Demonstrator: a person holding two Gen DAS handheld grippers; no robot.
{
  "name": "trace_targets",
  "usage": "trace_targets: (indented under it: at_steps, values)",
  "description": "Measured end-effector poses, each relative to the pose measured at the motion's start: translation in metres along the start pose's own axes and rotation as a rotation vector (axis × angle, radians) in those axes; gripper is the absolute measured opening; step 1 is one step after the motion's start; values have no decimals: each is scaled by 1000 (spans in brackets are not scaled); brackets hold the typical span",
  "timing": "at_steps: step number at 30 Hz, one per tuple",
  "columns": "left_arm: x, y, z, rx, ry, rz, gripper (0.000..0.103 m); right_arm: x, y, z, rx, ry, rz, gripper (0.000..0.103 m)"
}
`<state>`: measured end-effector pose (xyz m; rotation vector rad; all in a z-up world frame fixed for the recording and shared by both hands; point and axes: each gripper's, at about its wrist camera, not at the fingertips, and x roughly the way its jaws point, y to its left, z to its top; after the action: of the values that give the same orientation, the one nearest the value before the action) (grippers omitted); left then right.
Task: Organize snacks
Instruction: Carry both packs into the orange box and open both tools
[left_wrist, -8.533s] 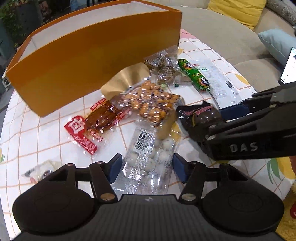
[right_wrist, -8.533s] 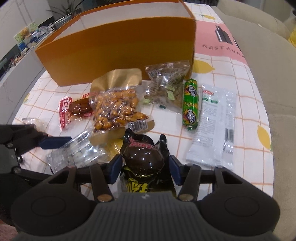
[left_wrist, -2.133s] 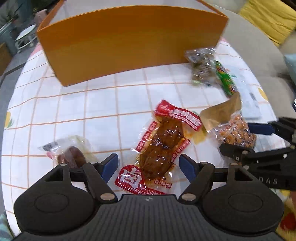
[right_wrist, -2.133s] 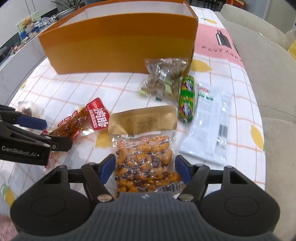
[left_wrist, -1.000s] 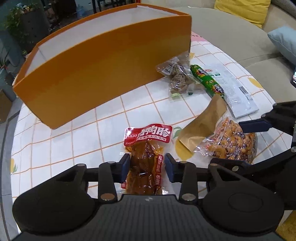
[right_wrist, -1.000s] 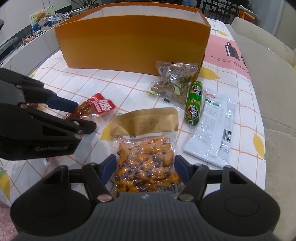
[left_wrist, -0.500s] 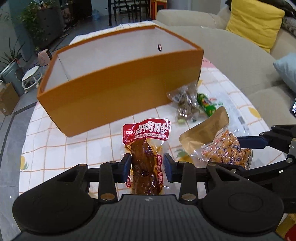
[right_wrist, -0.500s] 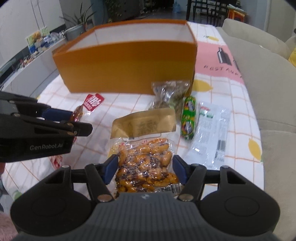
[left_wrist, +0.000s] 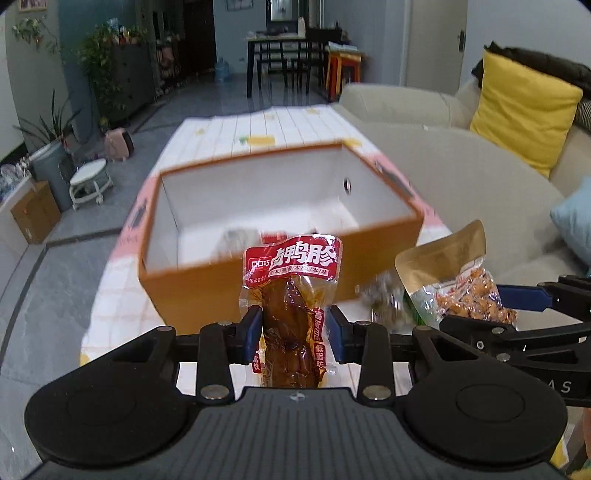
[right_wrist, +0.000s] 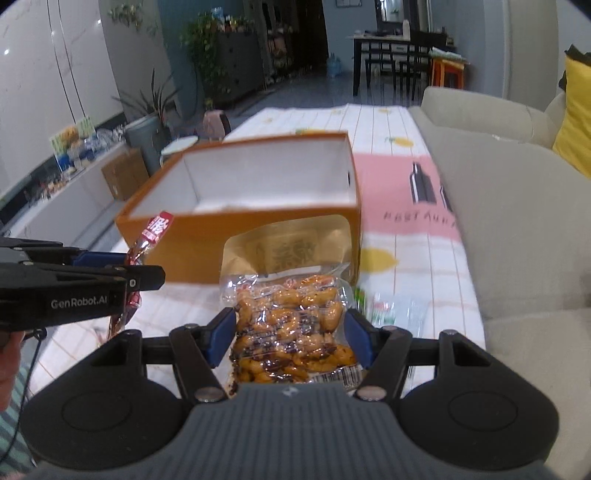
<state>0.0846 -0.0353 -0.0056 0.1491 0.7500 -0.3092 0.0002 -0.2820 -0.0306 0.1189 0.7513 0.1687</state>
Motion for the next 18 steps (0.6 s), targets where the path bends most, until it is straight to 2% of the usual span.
trace_targets:
  at_steps: [11, 18]
  values:
    - [5, -5, 55, 88, -100, 13, 41, 3, 1, 69, -39, -107, -9, 62]
    - [38, 1, 78, 115, -57, 16, 41, 39, 2, 107, -91, -83, -34, 62]
